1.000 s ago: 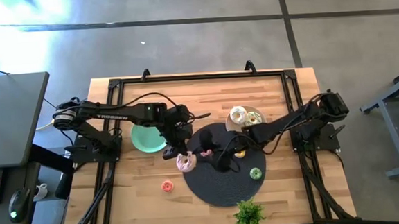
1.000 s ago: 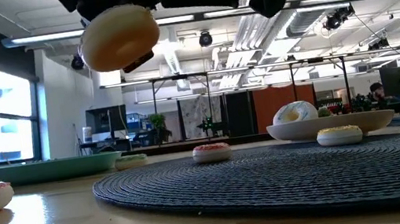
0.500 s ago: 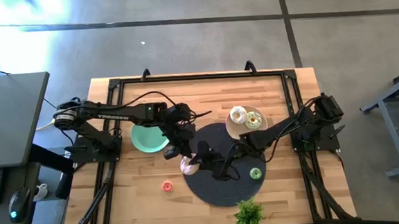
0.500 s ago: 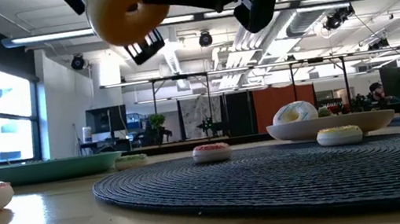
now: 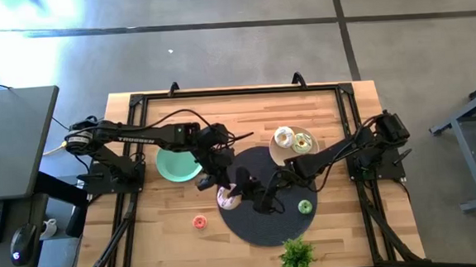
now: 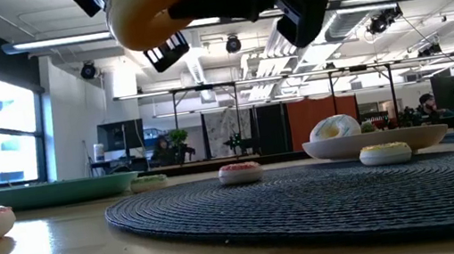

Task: Pick & Place donuts
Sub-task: Put the large purple donut on the white plate

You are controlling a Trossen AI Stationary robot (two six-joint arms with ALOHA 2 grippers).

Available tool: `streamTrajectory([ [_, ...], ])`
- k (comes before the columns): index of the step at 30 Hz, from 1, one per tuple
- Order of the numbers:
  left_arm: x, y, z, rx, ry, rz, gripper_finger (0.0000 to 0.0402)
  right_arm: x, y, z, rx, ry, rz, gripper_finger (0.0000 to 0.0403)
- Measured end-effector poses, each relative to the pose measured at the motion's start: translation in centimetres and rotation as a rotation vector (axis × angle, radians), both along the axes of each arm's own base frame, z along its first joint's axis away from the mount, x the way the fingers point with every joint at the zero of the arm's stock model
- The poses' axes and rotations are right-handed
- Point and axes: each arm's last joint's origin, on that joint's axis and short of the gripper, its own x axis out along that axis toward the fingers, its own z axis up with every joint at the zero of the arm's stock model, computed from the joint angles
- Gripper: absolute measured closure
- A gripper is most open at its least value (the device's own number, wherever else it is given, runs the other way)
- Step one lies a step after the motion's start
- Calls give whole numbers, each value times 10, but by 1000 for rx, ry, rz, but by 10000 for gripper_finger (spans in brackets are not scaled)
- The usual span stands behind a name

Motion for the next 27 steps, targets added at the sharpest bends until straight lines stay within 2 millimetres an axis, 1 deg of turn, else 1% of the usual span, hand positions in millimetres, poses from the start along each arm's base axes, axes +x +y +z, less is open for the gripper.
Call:
streamTrajectory([
  [4, 1, 1, 0, 15, 2, 24, 338, -1, 0, -2, 64, 33, -19, 331],
  [8, 1, 2, 0, 40, 0, 48, 302, -2, 0, -4, 113, 72, -47, 357],
  [10, 1, 2, -1, 65, 8, 71, 287, -3, -1, -6, 148, 96, -101, 366],
  [11, 1, 3, -2, 77, 14, 82, 282, -3, -2, -7, 161, 105, -152, 369],
  [13, 1, 4, -3, 106, 20, 107, 274, -5, -5, -9, 169, 114, -313, 372],
  [15, 0, 5, -4, 137, 28, 122, 271, -9, -9, -14, 113, 117, -518, 371],
  [18, 0, 6, -5, 171, 35, 147, 271, -20, -19, -22, -19, 108, -836, 368],
  [19, 0, 6, -5, 179, 34, 153, 271, -26, -23, -23, -54, 108, -924, 368],
  [21, 0, 6, -5, 197, 29, 150, 271, -37, -28, -24, -68, 111, -1052, 369],
  [23, 0, 6, -5, 216, 20, 137, 271, -50, -32, -20, -25, 129, -1136, 373],
  [27, 0, 7, -6, 245, 9, 127, 271, -76, -39, -5, 190, 188, -1255, 376],
])
